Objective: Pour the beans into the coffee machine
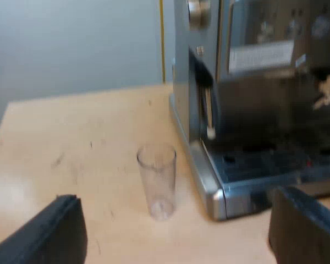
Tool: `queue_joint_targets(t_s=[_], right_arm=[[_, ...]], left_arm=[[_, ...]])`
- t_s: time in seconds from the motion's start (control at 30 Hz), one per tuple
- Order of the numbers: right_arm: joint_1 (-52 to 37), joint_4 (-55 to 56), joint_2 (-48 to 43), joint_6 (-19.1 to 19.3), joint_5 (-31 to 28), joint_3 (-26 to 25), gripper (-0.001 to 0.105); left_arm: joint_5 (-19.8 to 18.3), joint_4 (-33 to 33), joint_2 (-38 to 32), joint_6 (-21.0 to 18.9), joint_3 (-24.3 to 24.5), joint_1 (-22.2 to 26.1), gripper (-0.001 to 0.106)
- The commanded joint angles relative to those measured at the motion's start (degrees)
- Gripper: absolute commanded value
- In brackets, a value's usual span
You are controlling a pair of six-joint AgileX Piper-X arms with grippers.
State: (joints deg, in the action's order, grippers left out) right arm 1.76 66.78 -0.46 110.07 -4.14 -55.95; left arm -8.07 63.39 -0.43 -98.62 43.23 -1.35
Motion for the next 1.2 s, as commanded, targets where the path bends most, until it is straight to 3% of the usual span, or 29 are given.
queue_joint_targets(t_s=[0.03, 0.17, 0.33, 0.57, 0.87, 1.2], right_arm=[[-0.1, -0.1, -2.8, 0.3, 0.6, 0.2, 0.078], [-0.1, -1.5, -2.8, 0.3, 3.6, 5.6, 0.078], [-0.1, -2.3, -2.7, 2.7, 8.2, 12.3, 0.078], [-0.1, -4.1, -2.6, 2.8, 8.2, 20.0, 0.078], [-0.1, -5.6, -2.6, 1.0, 8.2, 24.9, 0.078], [-0.1, -5.8, -2.6, -0.2, 7.8, 24.9, 0.078]], left_arm=[[1.0, 1.3, -2.6, -0.4, -0.3, -0.1, 0.071], [3.5, -1.3, -2.6, -0.6, -4.3, -0.1, 0.071], [3.6, -2.4, -2.6, -0.6, -9.4, -0.1, 0.071], [3.6, -4.5, -2.6, -0.6, -13.1, -0.1, 0.071], [3.5, -3.7, -2.6, -0.6, -13.1, -0.1, 0.071], [3.4, -3.7, -2.6, -0.5, -13.1, -0.1, 0.071]])
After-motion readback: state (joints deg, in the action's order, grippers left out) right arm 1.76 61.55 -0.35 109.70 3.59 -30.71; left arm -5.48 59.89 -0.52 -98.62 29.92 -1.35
